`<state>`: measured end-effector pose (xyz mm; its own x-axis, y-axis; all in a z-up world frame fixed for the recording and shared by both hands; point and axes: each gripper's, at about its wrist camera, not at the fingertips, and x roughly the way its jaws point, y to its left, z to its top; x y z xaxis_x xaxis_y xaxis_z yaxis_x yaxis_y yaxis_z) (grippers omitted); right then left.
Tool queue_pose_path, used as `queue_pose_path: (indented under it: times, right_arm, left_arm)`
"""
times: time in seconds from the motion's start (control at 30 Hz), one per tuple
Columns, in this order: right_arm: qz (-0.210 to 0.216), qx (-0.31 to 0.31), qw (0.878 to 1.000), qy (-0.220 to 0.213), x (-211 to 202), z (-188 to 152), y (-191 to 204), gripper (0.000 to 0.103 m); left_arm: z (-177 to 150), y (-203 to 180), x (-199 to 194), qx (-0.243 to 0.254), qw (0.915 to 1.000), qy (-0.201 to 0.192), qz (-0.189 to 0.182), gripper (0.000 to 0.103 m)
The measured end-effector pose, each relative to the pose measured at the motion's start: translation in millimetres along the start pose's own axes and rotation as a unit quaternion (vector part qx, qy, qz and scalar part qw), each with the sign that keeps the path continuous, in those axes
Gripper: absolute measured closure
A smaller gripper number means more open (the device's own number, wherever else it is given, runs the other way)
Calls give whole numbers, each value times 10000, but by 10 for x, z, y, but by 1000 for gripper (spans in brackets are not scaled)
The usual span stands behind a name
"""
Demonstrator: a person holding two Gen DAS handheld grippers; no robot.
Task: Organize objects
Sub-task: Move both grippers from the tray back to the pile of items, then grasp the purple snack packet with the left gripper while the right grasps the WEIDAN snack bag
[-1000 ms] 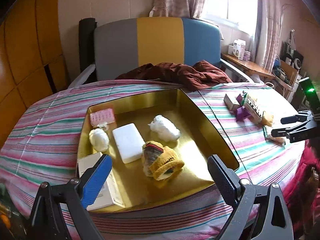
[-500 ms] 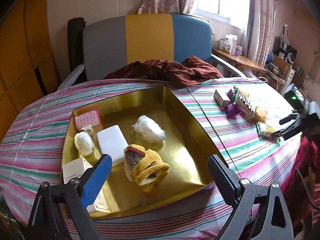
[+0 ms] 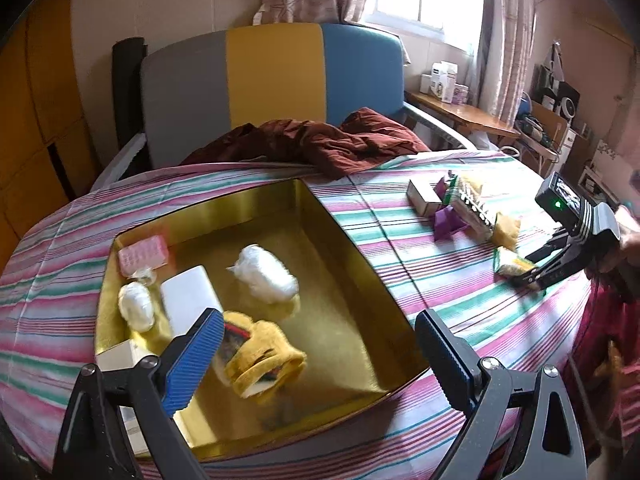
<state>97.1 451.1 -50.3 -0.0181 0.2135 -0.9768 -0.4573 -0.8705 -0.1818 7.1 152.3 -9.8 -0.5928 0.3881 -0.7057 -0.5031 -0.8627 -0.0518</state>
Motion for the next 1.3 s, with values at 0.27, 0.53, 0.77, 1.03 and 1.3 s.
queue_pose_path:
  times: [0.27, 0.53, 0.77, 1.03, 1.3]
  right_arm:
    - [-77, 558, 9984, 53, -31, -41, -22, 49]
    - [53, 881, 9960, 114, -52, -46, -49, 48]
    - [155, 1125, 9934, 137, -82, -51, -77, 47]
    - [253, 1368, 9901, 168, -121, -51, -104, 47]
    - [312, 1499, 9880, 189, -168, -42, -126, 46]
  left_arm:
    - [298, -365, 104, 349, 9986, -80, -382, 6]
    - [687, -796, 557, 440, 9940, 296, -959, 6]
    - [894, -1100, 1152, 507, 9886, 773, -1185, 8]
    - [1040, -1339, 1776, 647, 9813, 1186, -1368, 14]
    - [1103, -1513, 2206, 671, 9752, 1460, -1521, 21]
